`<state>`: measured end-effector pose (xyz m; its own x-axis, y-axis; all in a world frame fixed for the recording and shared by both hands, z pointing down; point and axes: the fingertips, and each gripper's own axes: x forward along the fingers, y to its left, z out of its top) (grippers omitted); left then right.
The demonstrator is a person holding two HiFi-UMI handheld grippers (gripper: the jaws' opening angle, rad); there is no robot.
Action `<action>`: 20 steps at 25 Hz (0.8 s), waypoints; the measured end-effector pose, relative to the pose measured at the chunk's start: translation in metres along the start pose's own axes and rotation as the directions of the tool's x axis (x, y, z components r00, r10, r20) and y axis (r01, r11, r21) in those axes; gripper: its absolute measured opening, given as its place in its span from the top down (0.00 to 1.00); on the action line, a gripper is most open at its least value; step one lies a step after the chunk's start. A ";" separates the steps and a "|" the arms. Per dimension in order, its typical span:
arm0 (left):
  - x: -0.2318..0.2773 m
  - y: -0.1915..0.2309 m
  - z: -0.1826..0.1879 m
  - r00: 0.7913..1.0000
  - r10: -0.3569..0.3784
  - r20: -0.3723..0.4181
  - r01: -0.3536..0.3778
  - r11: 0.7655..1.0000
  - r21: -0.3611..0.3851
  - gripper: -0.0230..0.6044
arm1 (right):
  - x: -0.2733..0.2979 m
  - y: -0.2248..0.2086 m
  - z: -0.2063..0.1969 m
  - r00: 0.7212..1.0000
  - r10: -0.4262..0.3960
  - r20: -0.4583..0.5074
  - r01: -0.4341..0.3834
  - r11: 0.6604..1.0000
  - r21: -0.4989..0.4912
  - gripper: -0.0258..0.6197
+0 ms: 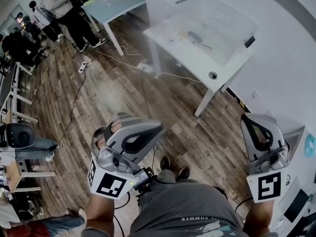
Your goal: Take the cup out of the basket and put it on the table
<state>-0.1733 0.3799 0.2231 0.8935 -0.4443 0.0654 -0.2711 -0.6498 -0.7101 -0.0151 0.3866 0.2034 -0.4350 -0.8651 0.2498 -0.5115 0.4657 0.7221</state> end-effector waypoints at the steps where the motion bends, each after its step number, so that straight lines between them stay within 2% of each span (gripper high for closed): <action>1: 0.003 -0.001 -0.001 1.000 -0.007 0.002 0.007 1.000 0.004 0.94 | 0.002 0.001 -0.001 1.000 0.000 -0.001 0.000 1.000 0.003 0.94; 12: 0.021 0.004 -0.017 0.996 -0.084 0.043 0.085 0.996 -0.032 0.94 | 0.022 -0.002 -0.002 1.000 -0.007 -0.003 0.008 0.999 0.054 0.94; 20: 0.037 0.015 -0.027 0.986 -0.140 0.087 0.142 0.990 -0.024 0.94 | 0.036 -0.008 0.004 0.999 -0.033 0.030 0.029 0.993 0.114 0.94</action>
<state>-0.1541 0.3376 0.2335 0.9502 -0.2940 0.1029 -0.1498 -0.7210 -0.6765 -0.0297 0.3527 0.2045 -0.4400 -0.8740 0.2064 -0.6055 0.4584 0.6506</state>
